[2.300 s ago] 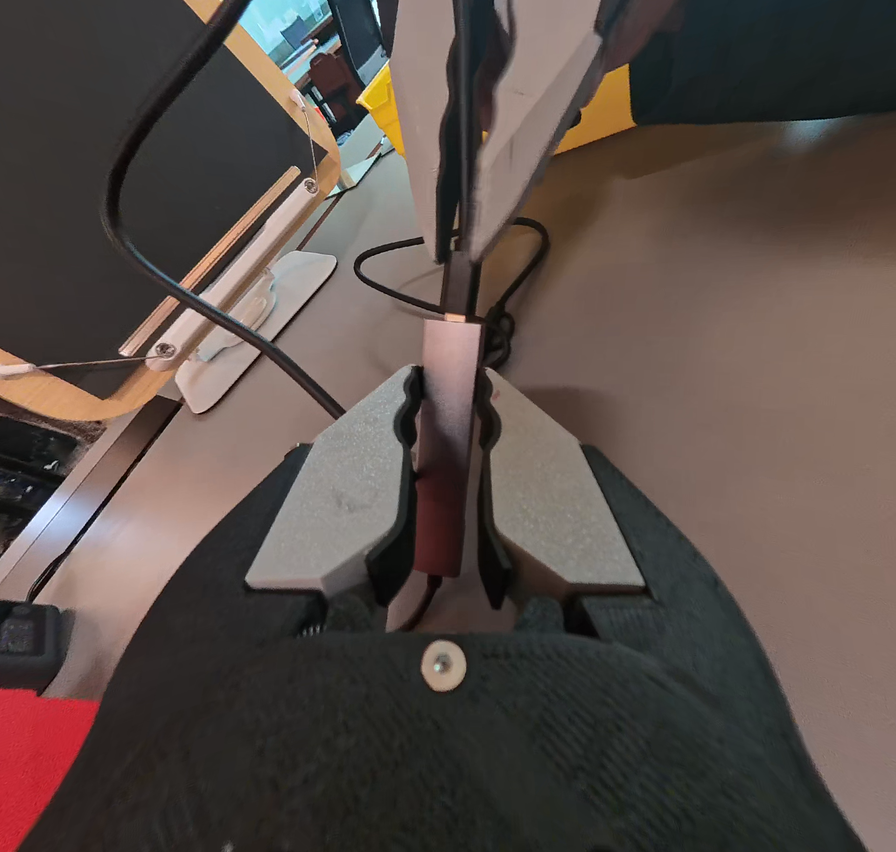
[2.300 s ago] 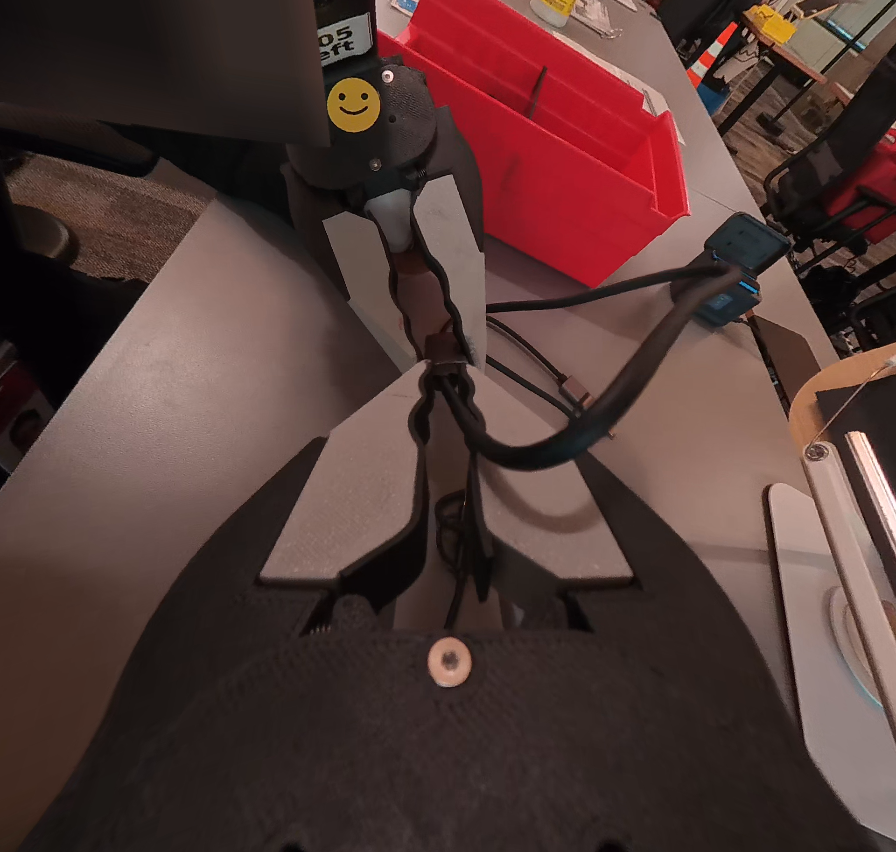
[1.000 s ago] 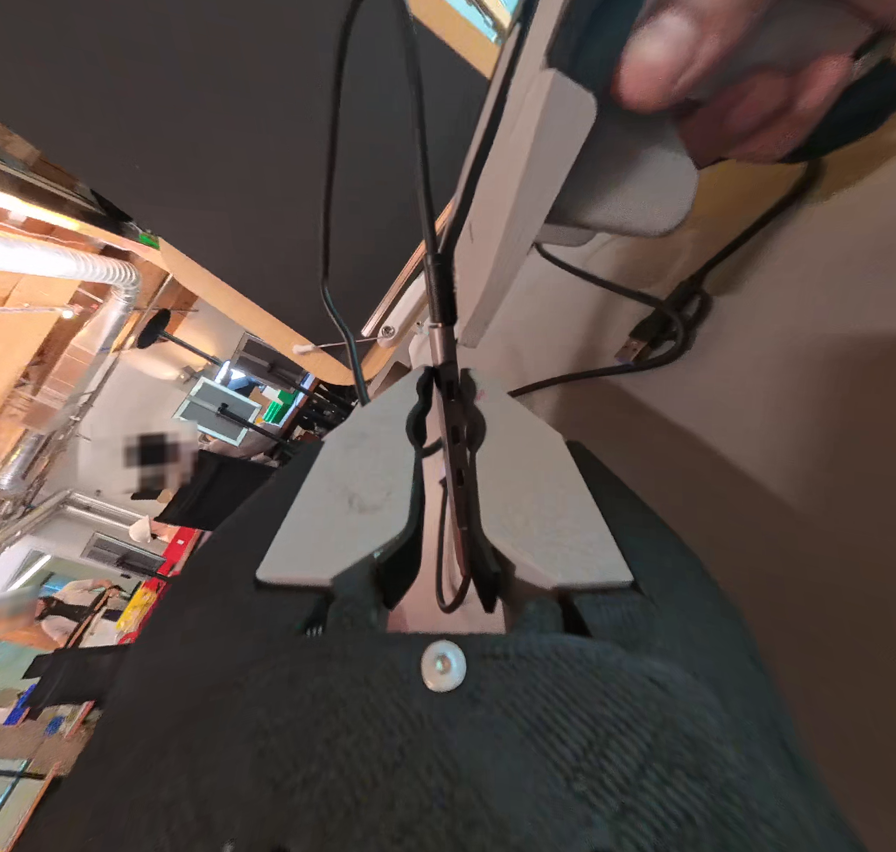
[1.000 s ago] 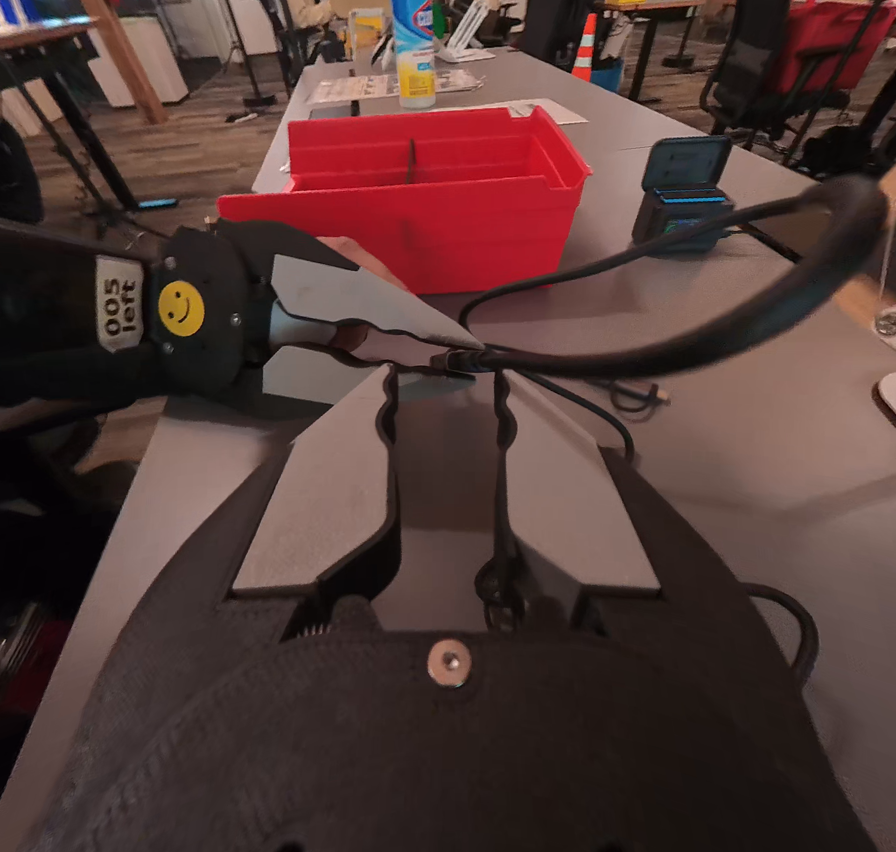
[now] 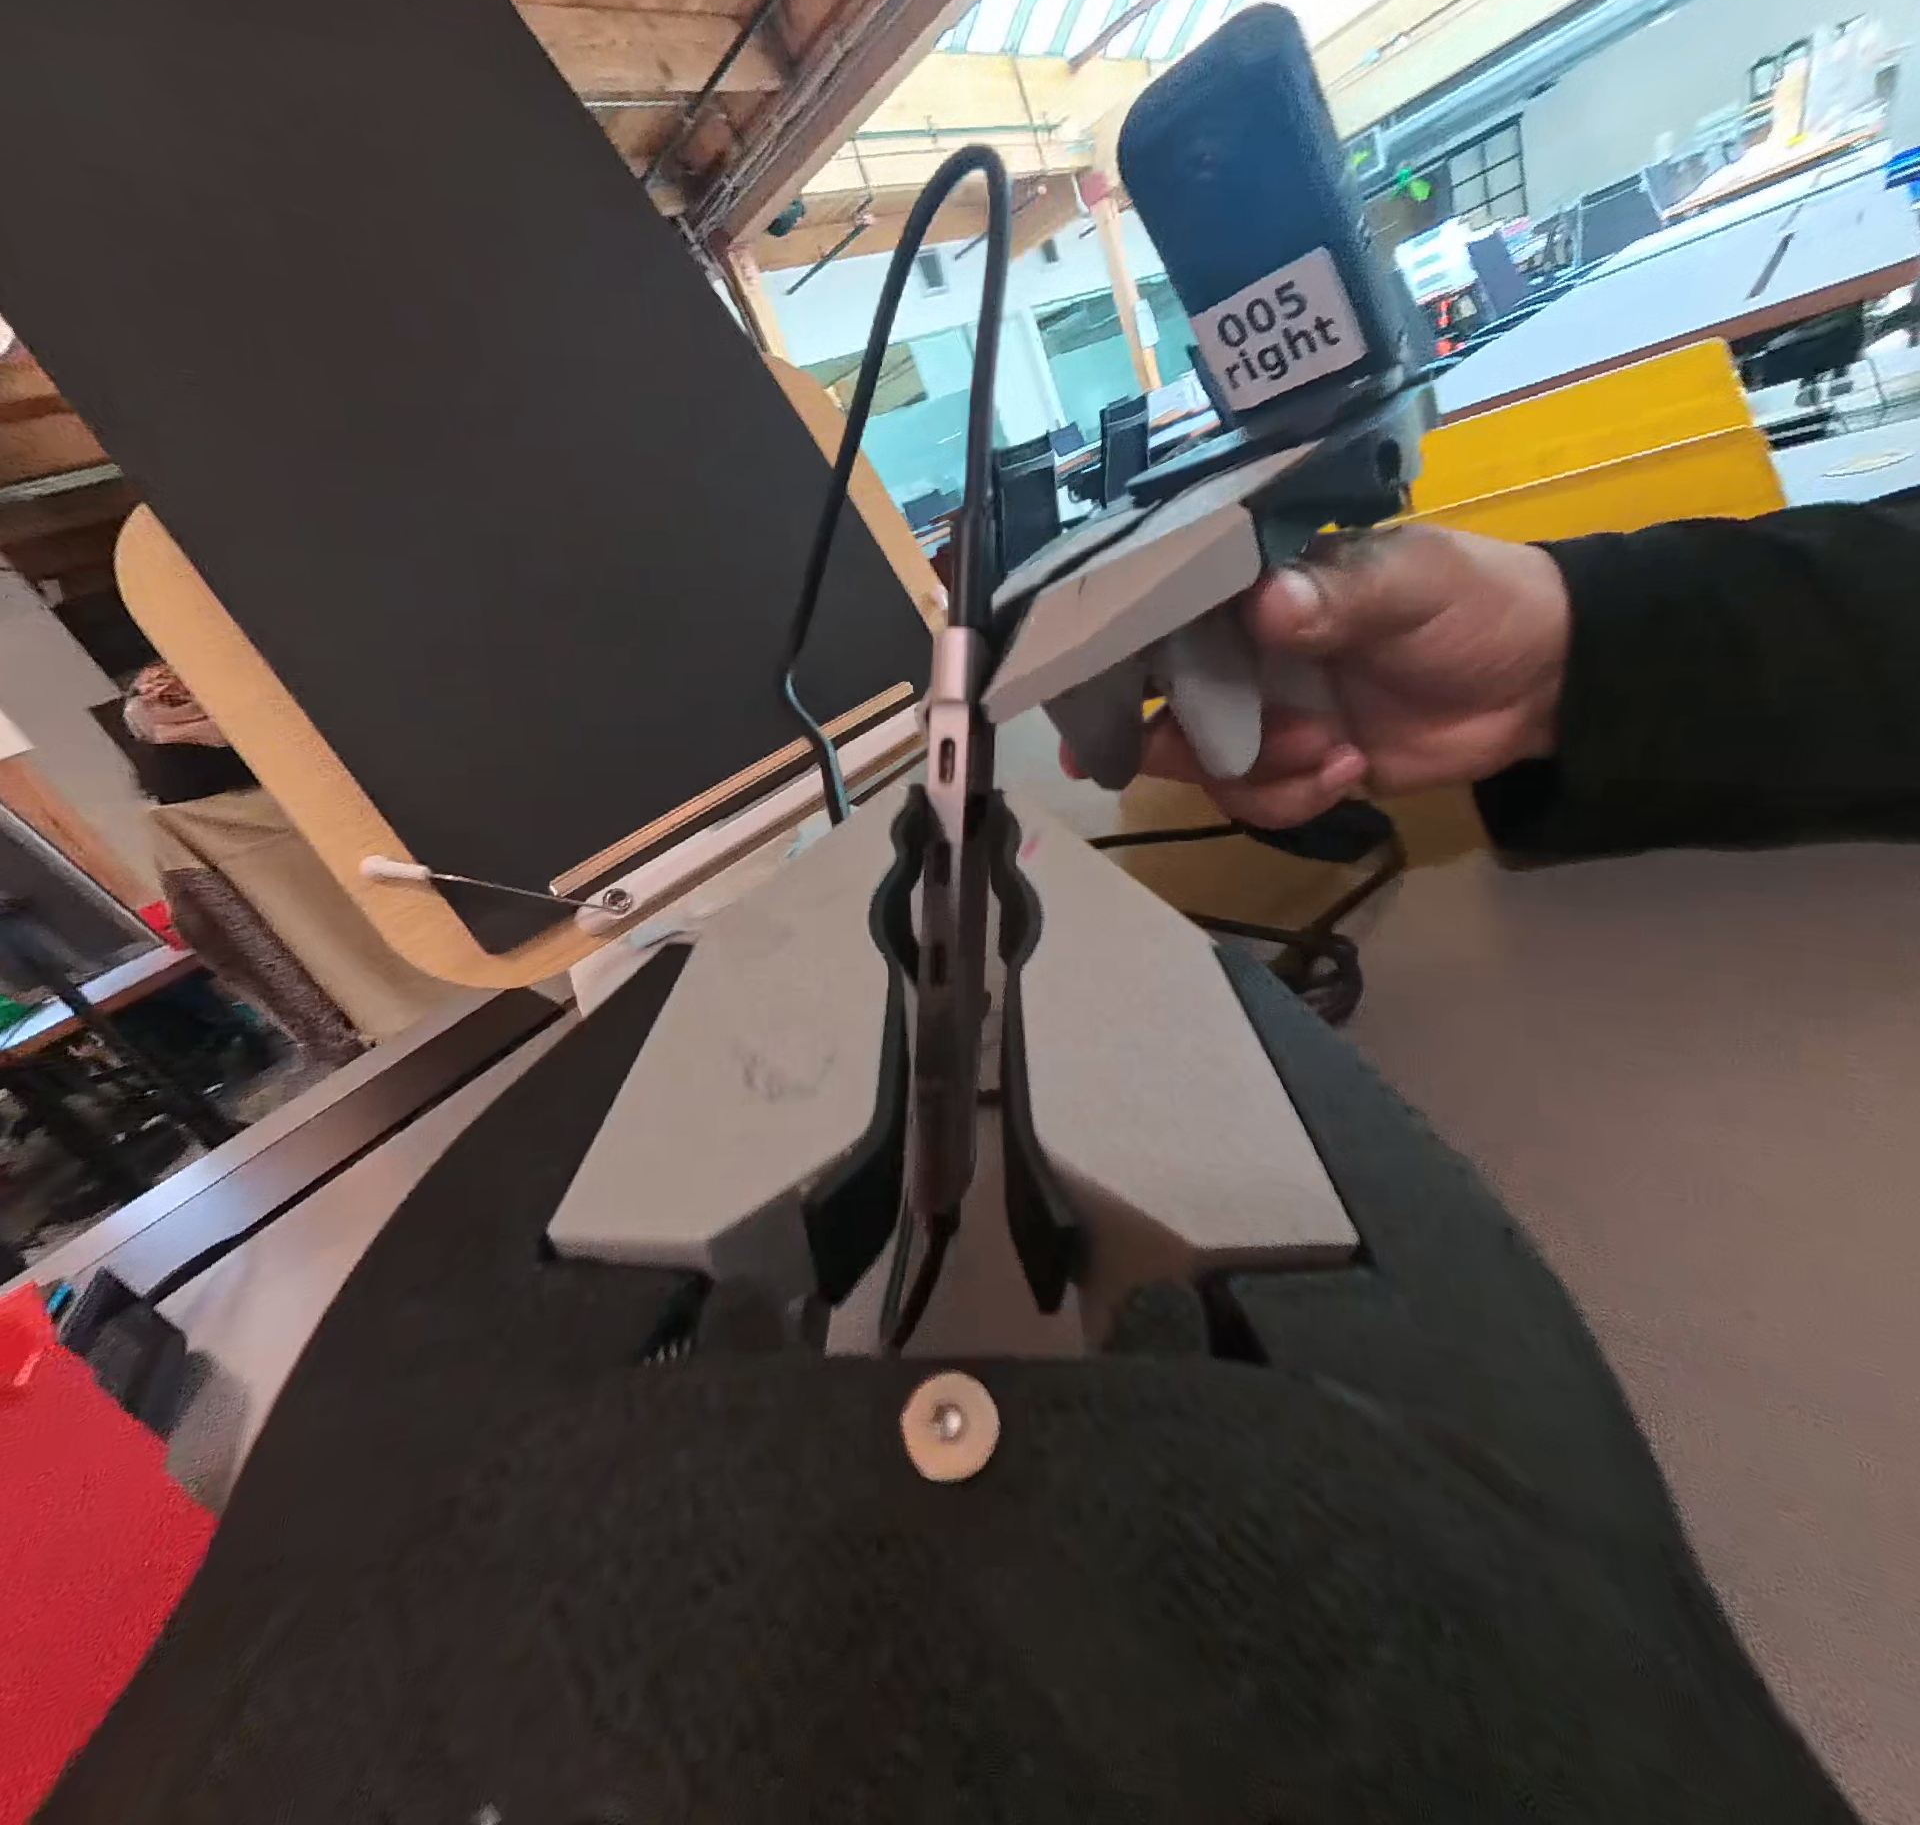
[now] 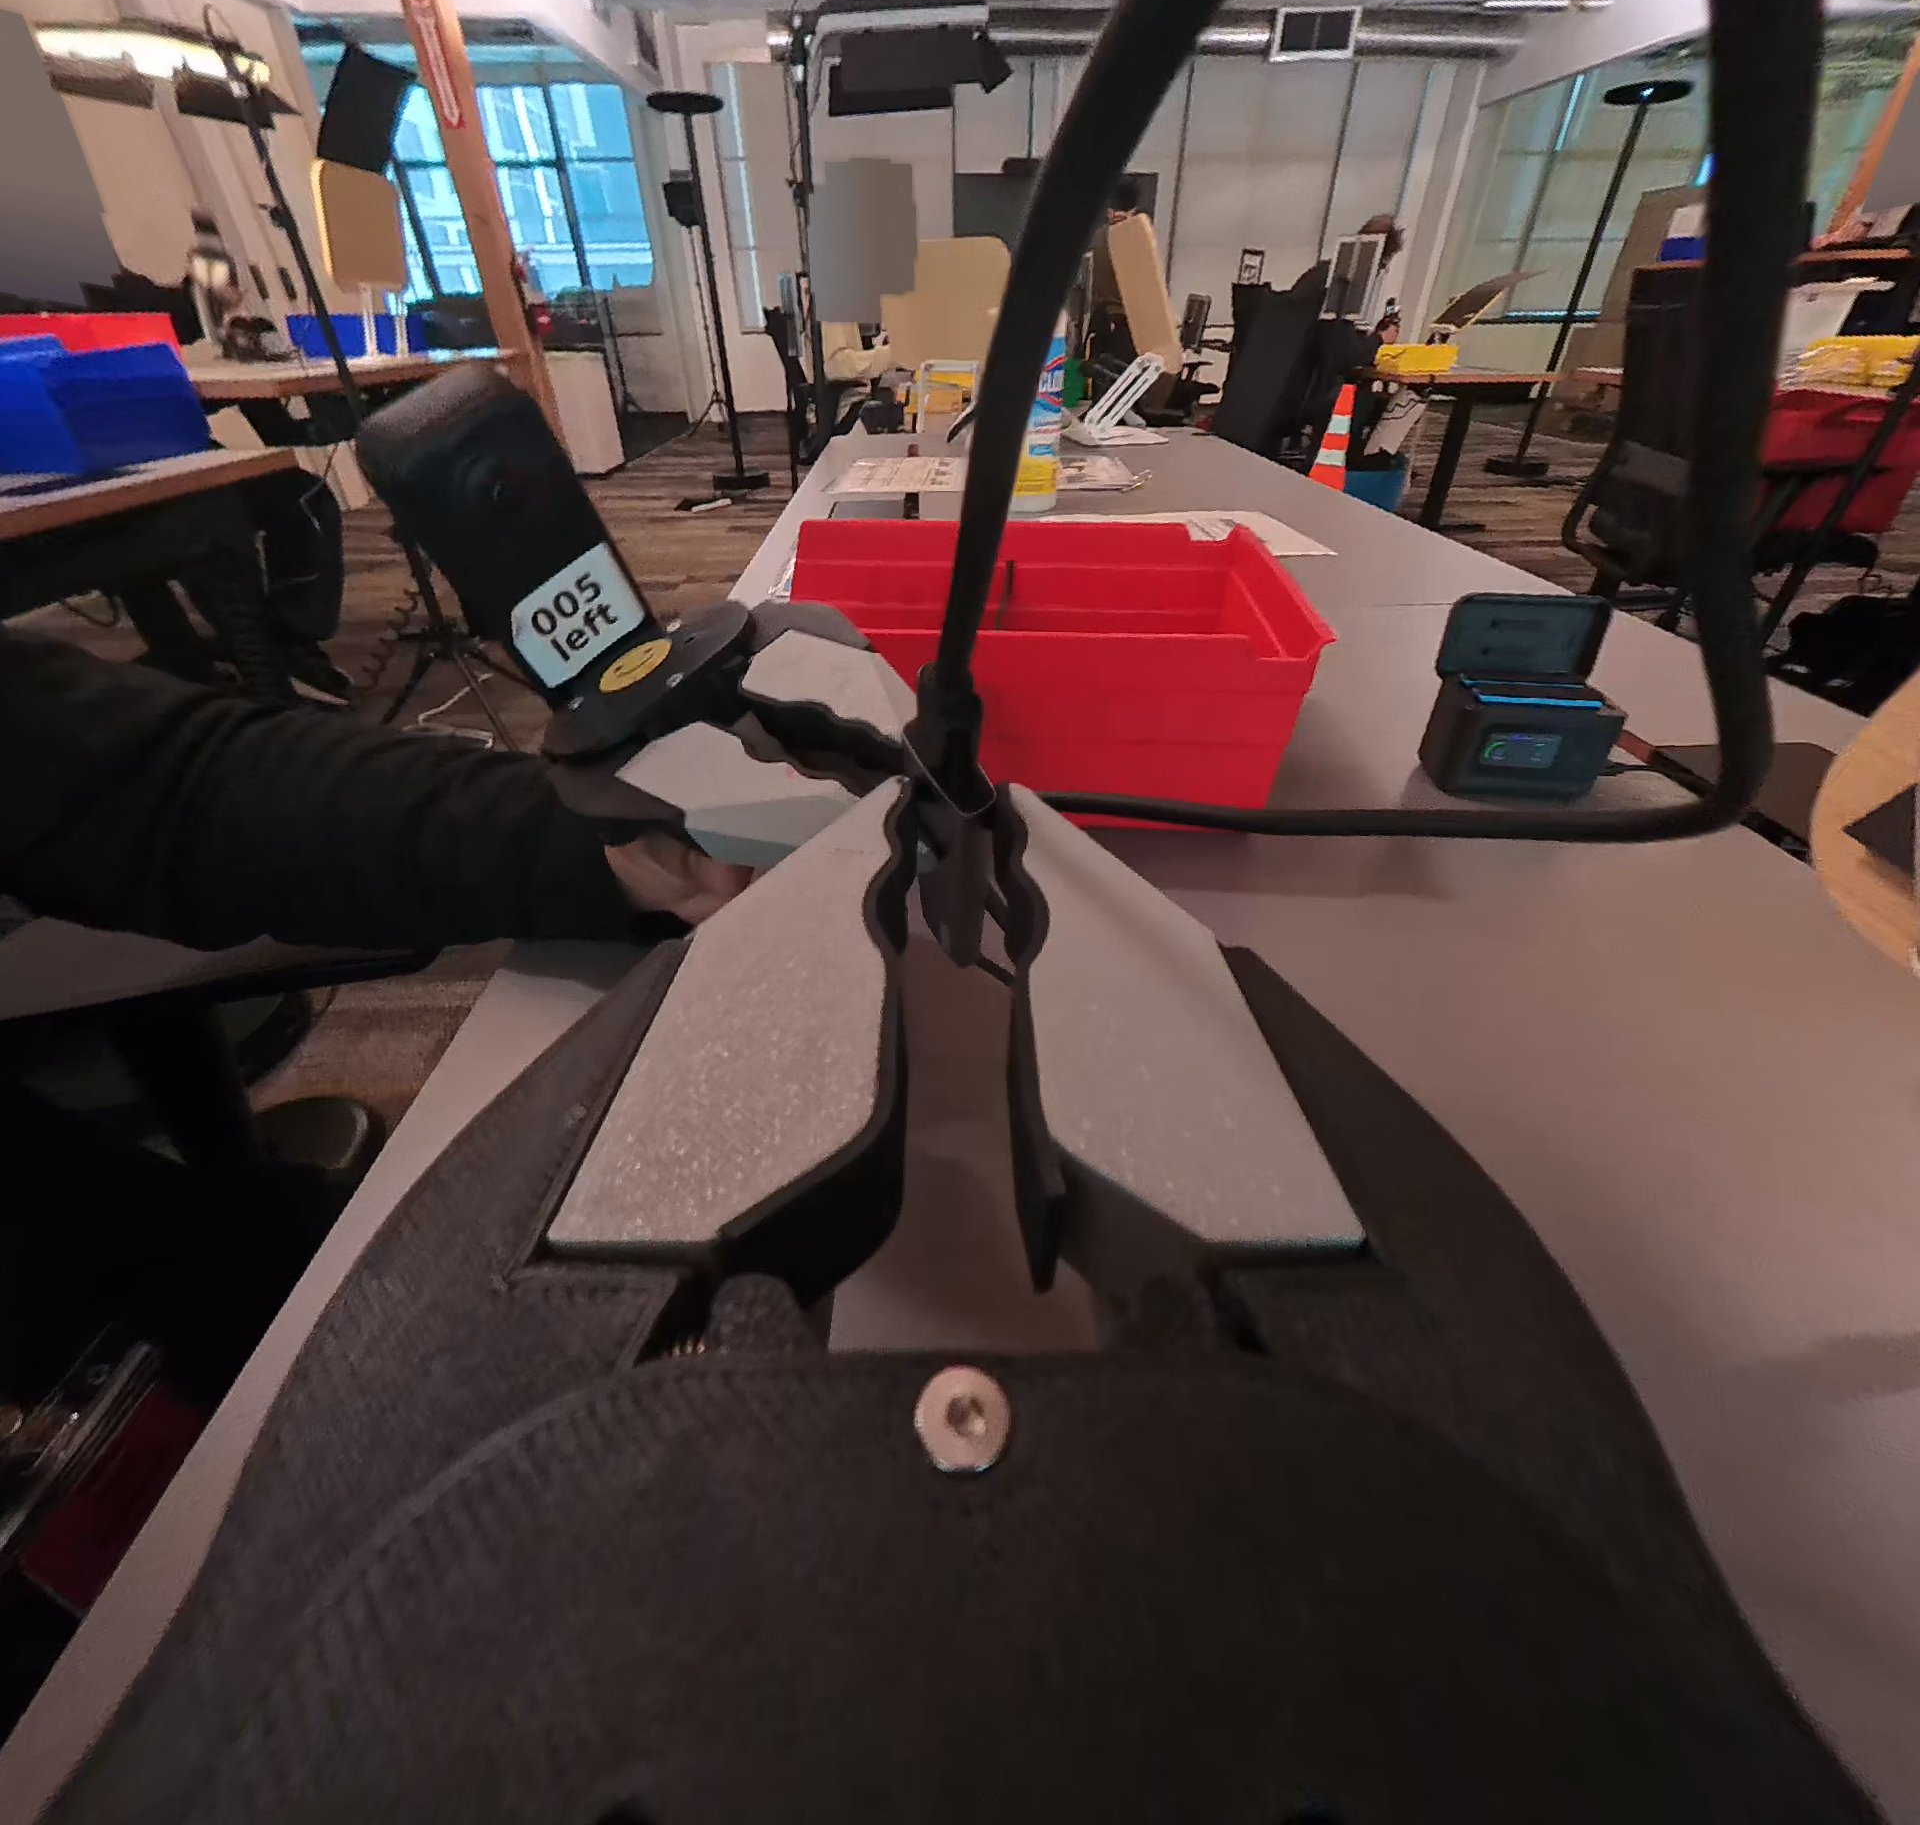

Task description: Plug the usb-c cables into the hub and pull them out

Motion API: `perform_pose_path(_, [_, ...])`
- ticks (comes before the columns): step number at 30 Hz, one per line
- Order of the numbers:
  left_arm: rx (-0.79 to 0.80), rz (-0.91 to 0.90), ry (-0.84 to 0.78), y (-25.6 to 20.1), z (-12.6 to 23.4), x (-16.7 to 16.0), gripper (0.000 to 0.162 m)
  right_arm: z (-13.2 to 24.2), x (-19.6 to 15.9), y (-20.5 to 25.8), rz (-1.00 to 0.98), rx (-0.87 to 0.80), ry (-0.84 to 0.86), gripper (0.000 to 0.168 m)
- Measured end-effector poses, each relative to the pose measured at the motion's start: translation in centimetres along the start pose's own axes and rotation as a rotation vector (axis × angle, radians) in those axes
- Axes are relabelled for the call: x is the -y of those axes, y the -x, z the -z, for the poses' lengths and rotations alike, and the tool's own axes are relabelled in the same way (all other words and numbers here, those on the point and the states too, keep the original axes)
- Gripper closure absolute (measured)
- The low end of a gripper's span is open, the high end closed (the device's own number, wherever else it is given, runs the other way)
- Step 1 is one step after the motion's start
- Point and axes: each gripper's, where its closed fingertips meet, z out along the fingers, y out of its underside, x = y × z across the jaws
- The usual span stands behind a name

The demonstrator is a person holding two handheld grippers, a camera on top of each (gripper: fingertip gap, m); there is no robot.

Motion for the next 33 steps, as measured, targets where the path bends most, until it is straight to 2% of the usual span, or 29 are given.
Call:
perform_pose_path(6, [0.018, 0.046, 0.058, 0.7, -0.1, -1.1, 0.15, 1.2, 1.4, -0.8, -0.061, -0.012, -0.081, 0.159])
perform_pose_path(9, [-0.03, 0.008, 0.076, -0.2, -0.2, -1.1, 0.153, 1.2, 1.6, -0.5, -0.086, 0.018, -0.099, 0.158])
perform_pose_path(12, [-0.099, 0.085, 0.054, -0.6, 0.1, -0.6, 0.155, 1.2, 1.9, 0.1, -0.096, 0.053, -0.122, 0.157])
perform_pose_path(19, [-0.145, 0.048, 0.082, -1.8, -0.2, -1.2, 0.154, 0.2, 1.0, 0.6, -0.079, 0.056, -0.072, 0.152])
perform_pose_path(23, [-0.099, 0.032, 0.089, -1.5, -0.3, -1.5, 0.153, 0.1, 0.7, 0.7, -0.005, 0.032, -0.021, 0.155])
perform_pose_path(27, [-0.025, 0.082, 0.07, 0.2, -0.1, -1.3, 0.146, 0.7, 0.9, -0.6, 0.002, -0.041, 0.001, 0.156])
perform_pose_path(30, [0.04, 0.115, 0.057, 1.8, 0.3, -1.2, 0.146, 1.2, 1.1, -2.3, 0.027, -0.132, 0.031, 0.156])
perform_pose_path(33, [0.099, 0.144, 0.079, 3.2, 0.6, -1.8, 0.147, 1.5, 3.3, -4.3, -0.021, -0.219, 0.021, 0.156])
